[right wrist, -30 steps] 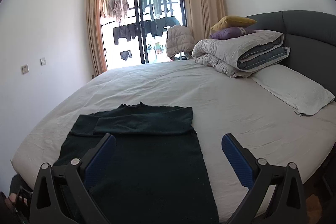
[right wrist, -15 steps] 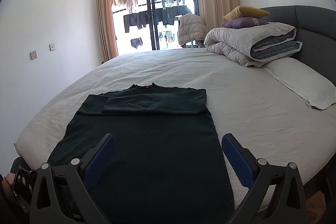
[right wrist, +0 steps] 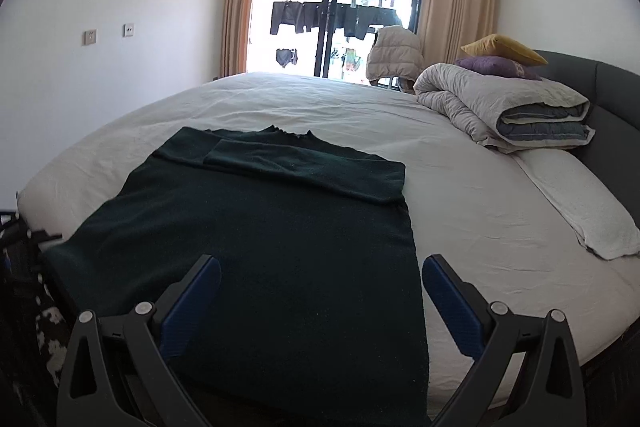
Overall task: Fold small clothes
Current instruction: 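Grasp the sweater hem with both tools and fold it toward the collar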
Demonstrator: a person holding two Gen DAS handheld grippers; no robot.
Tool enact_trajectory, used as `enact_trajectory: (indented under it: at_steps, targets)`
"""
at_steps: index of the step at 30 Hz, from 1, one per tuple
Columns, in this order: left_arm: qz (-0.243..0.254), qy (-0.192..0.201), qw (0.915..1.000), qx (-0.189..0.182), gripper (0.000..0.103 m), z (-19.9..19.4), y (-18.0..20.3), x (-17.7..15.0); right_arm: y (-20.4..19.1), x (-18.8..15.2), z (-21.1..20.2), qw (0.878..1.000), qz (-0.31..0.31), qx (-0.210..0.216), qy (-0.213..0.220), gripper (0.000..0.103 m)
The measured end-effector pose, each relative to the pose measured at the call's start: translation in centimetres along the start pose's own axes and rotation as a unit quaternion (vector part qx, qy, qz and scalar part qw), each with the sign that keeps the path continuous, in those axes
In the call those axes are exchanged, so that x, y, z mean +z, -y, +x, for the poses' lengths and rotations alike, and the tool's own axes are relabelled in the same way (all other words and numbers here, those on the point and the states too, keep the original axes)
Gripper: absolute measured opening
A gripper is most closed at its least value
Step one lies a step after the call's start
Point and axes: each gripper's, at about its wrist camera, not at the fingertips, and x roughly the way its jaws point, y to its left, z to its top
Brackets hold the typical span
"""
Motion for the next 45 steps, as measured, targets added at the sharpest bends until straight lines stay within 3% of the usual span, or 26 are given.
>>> enact_trajectory:
  at_steps: [5, 12, 16, 21, 25, 27, 29, 34, 38, 45]
  targets:
    - [-0.100, -0.004, 0.9948, -0.015, 0.010, 0.4, -4.6, 2.2, -1.7, -2.0, -0.4, 0.997, -0.077, 0.011, -0.030, 0.099]
    - [-0.173, -0.007, 0.9845, -0.028, 0.010, 1.9, -9.6, 5.0, -4.0, -5.2, -1.4, 0.979, -0.183, 0.046, -0.077, 0.089]
    - [-0.183, -0.005, 0.9827, -0.026, 0.010, 2.3, -11.0, 5.5, -4.2, -7.4, 0.2, 0.968, -0.221, 0.009, -0.122, 0.069]
    - [-0.190, -0.004, 0.9816, -0.020, 0.010, 1.6, -11.5, 5.3, -4.4, -9.2, 2.0, 0.950, -0.272, -0.027, -0.152, 0.066]
    - [-0.199, -0.002, 0.9798, -0.015, 0.010, 1.1, -11.7, 5.0, -3.7, -10.8, 3.4, 0.933, -0.308, -0.062, -0.173, 0.052]
    - [-0.199, -0.001, 0.9798, -0.013, 0.010, 0.8, -11.7, 5.0, -2.6, -11.1, 3.7, 0.935, -0.297, -0.070, -0.181, 0.043]
    - [-0.198, -0.002, 0.9802, -0.013, 0.010, 0.6, -11.5, 4.8, -1.4, -11.0, 3.6, 0.941, -0.276, -0.073, -0.181, 0.041]
    - [-0.199, -0.008, 0.9799, -0.019, 0.008, 1.0, -10.8, 4.4, 0.8, -11.2, 3.3, 0.946, -0.252, -0.085, -0.185, 0.007]
    - [-0.197, -0.016, 0.9800, -0.022, 0.007, 0.9, -10.3, 3.7, 1.8, -10.0, 2.8, 0.958, -0.216, -0.084, -0.168, 0.004]
    - [-0.216, -0.018, 0.9761, -0.015, 0.006, 0.5, -10.9, 2.8, 3.4, -7.4, 2.2, 0.964, -0.204, -0.104, -0.132, 0.004]
